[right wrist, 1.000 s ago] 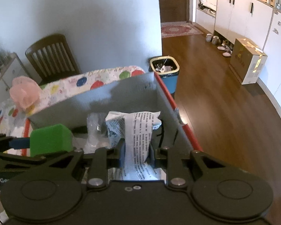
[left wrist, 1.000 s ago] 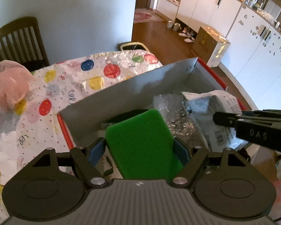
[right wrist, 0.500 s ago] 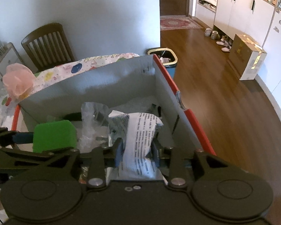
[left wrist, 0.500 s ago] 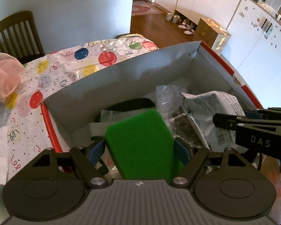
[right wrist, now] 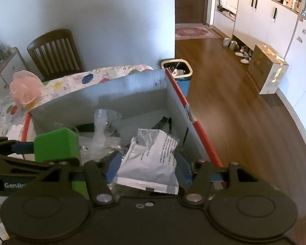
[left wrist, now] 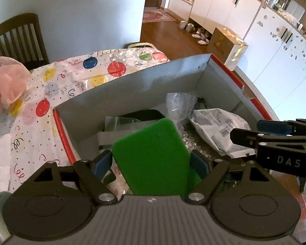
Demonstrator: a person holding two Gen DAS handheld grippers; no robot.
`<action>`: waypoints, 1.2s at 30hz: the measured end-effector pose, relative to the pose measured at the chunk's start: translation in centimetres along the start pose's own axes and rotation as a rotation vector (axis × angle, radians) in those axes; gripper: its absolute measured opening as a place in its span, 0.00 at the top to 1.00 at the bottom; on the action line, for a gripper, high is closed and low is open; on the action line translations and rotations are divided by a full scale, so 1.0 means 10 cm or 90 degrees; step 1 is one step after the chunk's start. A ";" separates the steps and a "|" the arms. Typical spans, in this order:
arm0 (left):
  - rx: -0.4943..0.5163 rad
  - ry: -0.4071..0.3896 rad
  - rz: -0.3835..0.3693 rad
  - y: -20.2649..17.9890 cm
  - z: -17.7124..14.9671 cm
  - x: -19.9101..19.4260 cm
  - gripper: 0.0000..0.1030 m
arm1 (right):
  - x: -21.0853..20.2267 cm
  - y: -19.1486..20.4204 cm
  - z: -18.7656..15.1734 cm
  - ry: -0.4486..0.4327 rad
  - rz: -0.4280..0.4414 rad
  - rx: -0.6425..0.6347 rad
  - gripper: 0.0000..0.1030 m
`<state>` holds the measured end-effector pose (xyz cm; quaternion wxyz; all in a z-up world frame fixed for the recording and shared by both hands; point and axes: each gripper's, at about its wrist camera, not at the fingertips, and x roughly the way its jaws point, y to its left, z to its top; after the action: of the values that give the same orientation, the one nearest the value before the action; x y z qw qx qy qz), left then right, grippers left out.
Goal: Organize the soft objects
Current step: 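Open both tools to drop the sponge and packet into the box, then withdraw both tools from the box back over the table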
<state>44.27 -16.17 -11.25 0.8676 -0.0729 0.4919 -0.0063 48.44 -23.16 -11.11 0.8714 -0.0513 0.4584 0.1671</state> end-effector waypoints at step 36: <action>0.001 -0.104 -0.042 0.22 -0.34 -1.24 0.01 | -1.17 0.27 -0.28 -0.101 0.089 -0.050 0.01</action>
<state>34.84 -13.40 -2.63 0.9042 -0.0888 0.4169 -0.0290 39.15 -24.18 -2.99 0.8884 -0.0403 0.3837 0.2489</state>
